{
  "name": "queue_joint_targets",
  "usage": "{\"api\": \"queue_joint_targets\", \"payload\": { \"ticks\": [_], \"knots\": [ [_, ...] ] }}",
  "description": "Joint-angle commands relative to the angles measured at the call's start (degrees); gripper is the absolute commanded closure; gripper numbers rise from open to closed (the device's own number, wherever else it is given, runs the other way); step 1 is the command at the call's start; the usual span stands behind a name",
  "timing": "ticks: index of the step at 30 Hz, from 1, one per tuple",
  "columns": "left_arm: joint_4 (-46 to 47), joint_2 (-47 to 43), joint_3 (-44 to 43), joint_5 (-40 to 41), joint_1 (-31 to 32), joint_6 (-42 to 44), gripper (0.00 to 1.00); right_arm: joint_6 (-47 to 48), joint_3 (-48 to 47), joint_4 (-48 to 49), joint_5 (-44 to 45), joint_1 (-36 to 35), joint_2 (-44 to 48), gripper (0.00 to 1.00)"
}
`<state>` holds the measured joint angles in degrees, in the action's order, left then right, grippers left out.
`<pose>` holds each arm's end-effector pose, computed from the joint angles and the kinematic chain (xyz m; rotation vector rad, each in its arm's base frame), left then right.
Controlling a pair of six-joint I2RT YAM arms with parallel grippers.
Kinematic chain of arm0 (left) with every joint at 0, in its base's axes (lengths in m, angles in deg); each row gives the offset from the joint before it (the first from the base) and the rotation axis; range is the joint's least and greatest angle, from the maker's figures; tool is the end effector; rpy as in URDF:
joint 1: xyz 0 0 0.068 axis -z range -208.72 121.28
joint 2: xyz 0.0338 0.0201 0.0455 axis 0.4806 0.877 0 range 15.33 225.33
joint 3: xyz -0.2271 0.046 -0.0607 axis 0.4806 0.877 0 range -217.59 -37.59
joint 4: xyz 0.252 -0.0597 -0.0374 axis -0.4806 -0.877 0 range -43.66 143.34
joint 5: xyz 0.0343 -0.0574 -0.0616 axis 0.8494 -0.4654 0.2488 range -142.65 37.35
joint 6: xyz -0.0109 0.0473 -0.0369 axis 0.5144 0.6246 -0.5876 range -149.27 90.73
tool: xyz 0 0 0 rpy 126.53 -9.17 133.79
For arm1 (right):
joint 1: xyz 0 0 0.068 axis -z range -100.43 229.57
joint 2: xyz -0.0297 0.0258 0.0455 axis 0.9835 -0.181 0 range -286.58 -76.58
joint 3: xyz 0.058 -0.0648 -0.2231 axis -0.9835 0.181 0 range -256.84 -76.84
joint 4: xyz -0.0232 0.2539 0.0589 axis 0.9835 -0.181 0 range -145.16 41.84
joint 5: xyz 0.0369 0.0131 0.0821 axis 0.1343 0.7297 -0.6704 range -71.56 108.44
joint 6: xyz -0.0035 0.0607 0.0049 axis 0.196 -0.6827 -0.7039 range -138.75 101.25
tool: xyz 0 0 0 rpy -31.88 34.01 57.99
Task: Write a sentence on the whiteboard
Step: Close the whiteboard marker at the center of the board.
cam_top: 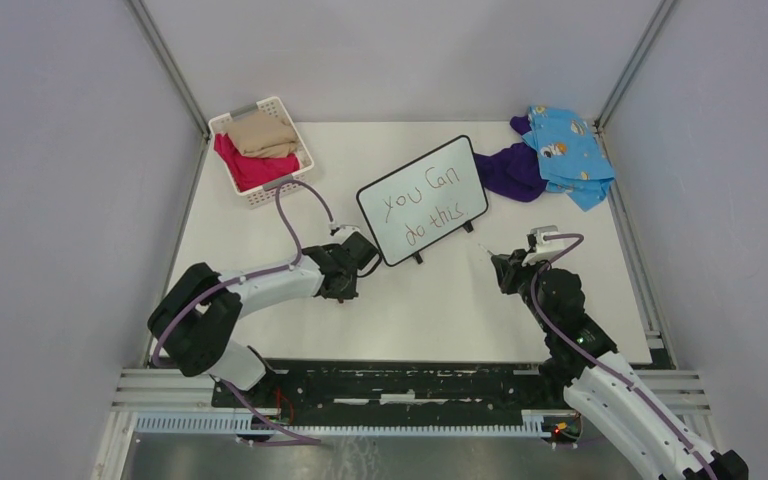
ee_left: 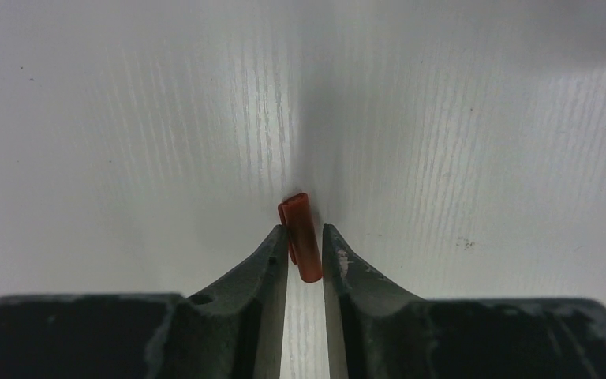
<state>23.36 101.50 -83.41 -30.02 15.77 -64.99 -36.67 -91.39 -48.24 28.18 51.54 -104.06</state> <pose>0.2045 -0.1764 0.1200 0.1100 2.6261 0.1085 0.1668 0.0800 0.1962 -0.0374 1.8138 0.4200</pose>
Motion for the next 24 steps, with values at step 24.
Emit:
{"api": "queue_joint_targets", "payload": {
  "ticks": [24],
  "knots": [
    [0.3, 1.4, 0.4, -3.2, -3.7, -3.2, 0.67, 0.4, -1.8, 2.3, 1.9, -0.2, 1.0, 1.00]
  ]
}}
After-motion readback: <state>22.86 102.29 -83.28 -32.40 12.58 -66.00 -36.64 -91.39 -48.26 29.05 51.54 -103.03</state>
